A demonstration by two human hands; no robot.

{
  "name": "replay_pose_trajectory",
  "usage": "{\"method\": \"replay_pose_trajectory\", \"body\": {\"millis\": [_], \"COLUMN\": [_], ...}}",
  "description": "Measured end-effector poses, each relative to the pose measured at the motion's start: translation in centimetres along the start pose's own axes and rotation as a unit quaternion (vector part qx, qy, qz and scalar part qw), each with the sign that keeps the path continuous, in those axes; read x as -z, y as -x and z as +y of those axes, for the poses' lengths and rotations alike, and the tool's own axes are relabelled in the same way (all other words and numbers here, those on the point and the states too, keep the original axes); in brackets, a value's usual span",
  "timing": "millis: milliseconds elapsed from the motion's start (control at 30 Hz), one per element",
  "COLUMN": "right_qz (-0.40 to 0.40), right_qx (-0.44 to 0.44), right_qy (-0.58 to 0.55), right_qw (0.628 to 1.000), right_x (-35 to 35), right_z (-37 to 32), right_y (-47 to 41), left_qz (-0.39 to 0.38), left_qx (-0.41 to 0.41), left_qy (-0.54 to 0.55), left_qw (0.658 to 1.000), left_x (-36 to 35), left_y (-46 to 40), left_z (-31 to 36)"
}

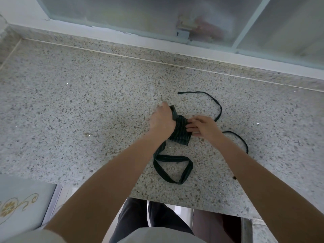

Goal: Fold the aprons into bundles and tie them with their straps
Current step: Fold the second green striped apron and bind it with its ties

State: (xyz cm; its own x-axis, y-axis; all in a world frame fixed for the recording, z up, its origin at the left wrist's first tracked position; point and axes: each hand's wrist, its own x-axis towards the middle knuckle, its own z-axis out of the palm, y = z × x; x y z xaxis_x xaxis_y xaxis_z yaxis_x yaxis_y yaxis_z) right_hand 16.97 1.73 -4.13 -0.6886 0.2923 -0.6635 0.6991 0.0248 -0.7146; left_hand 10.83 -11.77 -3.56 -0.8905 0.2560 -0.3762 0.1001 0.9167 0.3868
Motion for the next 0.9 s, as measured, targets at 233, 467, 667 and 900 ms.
{"method": "replay_pose_trajectory", "body": {"millis": [233,467,667,900], "right_qz": [-0.045,-0.05,-0.03,-0.042], "right_qx": [-0.062,-0.053,-0.059,-0.006], "right_qy": [-0.158,-0.146,-0.179,-0.266], "right_qw": [0.984,0.987,0.982,0.963], "right_x": [0.9,0.8,0.2,-0.3], "right_z": [1.4,1.4,1.3,-0.8], "right_y": [-0.6,-0.6,-0.6,0.2], "left_qz": [-0.086,-0.175,-0.165,-0.23], "left_qx": [-0.145,-0.123,0.036,0.049], "left_qy": [0.014,0.25,0.217,0.321], "left_qw": [0.986,0.944,0.962,0.917], "left_x": [-2.3,-1.9,-3.1,-0.4], "left_y": [0.7,-0.1,-1.3,-1.0], "left_z": [3.9,0.6,-1.5,-0.9]}}
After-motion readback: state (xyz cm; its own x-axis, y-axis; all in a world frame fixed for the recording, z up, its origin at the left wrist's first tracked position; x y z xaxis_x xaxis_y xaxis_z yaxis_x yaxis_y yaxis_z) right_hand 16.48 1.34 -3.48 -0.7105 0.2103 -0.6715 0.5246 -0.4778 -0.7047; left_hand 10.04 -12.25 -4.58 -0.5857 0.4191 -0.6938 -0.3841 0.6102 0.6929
